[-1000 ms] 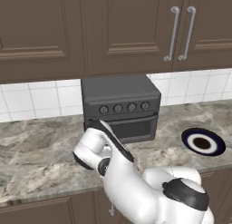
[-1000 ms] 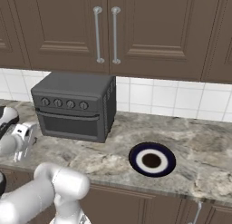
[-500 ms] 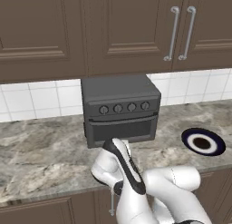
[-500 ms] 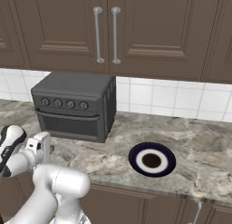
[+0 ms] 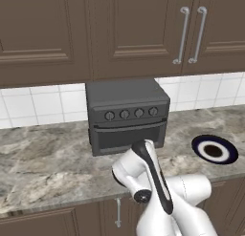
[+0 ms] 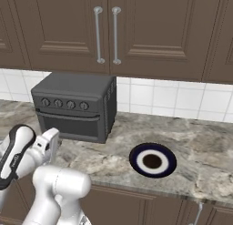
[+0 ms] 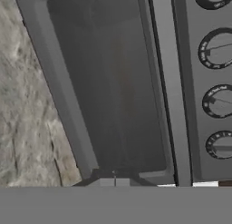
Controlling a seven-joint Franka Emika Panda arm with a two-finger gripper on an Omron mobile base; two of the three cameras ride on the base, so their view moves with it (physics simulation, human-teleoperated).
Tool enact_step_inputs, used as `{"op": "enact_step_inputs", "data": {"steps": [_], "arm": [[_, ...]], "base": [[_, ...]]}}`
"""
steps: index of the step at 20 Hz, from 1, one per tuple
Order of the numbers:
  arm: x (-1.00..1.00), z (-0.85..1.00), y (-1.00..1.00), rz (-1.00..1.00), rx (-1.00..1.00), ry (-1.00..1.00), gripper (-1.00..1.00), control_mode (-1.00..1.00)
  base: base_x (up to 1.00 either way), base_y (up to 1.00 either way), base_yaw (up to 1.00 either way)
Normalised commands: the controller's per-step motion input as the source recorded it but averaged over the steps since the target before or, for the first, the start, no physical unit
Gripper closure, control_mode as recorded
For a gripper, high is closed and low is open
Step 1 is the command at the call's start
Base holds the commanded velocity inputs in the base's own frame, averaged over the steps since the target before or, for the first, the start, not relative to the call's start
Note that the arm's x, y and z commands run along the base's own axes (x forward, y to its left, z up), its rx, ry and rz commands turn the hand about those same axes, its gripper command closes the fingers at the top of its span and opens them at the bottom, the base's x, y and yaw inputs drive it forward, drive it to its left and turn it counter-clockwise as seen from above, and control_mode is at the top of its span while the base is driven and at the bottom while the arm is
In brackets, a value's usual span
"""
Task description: Pull the toaster oven rack outwards. Pick up the baguette from the plate and place it on the toaster oven rack. Close the toaster oven door fully and set the temperature to the lowest setting.
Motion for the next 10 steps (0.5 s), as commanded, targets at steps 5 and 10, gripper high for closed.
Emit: {"op": "enact_step_inputs", "data": {"steps": [5, 10], "arm": [[0.04, 1.00, -1.00, 0.00, 0.11, 0.08, 1.00, -1.00], [0.08, 0.99, -1.00, 0.04, 0.25, 0.13, 1.00, -1.00]], "base": [[0.00, 0.00, 0.00], [0.00, 0.00, 0.00]]}}
